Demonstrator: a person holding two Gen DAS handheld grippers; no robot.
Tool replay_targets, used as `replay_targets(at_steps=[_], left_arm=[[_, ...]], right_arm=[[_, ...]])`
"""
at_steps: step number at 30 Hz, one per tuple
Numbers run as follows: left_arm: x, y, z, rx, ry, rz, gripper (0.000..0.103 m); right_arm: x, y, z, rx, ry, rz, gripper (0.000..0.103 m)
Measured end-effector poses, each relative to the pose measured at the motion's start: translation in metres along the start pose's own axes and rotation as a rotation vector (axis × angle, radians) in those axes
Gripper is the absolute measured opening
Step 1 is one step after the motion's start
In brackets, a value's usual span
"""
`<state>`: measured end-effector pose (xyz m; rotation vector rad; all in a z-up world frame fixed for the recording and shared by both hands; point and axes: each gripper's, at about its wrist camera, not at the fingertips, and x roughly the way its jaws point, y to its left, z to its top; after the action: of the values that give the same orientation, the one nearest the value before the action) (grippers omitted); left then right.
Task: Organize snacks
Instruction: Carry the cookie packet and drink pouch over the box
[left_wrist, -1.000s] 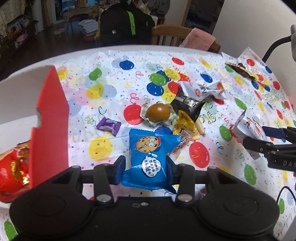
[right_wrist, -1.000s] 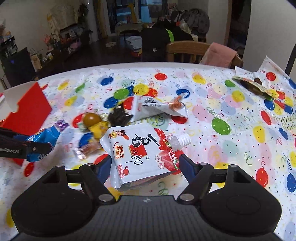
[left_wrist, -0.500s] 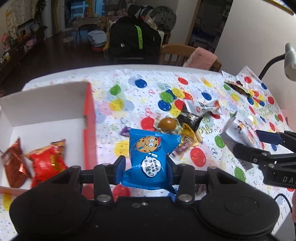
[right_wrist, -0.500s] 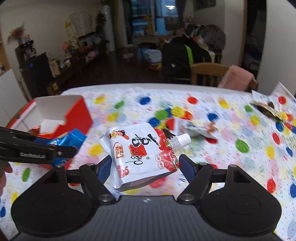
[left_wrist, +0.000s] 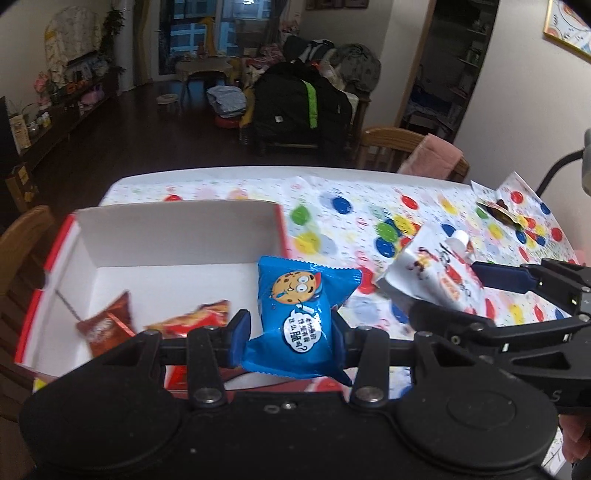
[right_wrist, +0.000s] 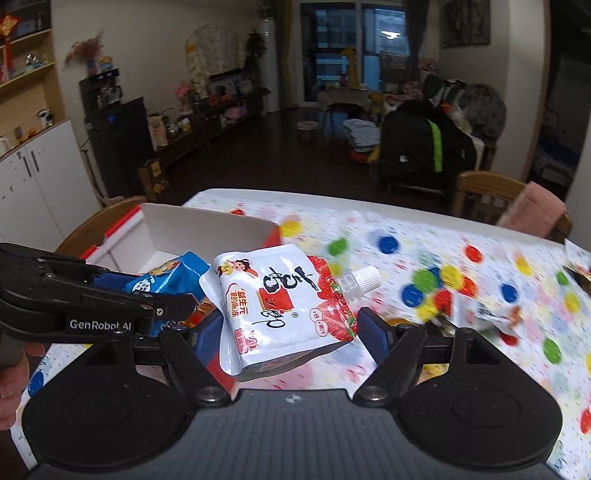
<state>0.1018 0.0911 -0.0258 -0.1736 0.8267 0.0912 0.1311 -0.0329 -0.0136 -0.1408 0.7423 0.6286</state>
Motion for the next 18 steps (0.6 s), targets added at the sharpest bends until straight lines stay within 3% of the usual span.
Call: replay_targets(at_steps=[8, 18], left_arm=[[-0.002, 0.055, 0.007, -0.029, -0.018, 0.062, 0.042], [0.025, 0.117, 0.026, -0.064, 0.014, 0.136, 0.042]], right_arm=[[0.037, 0.048, 0.02, -0.047, 0.018, 0.019, 0.076], [0.097, 0.089, 0.038, -0.117, 0.083, 0.025, 0.076]])
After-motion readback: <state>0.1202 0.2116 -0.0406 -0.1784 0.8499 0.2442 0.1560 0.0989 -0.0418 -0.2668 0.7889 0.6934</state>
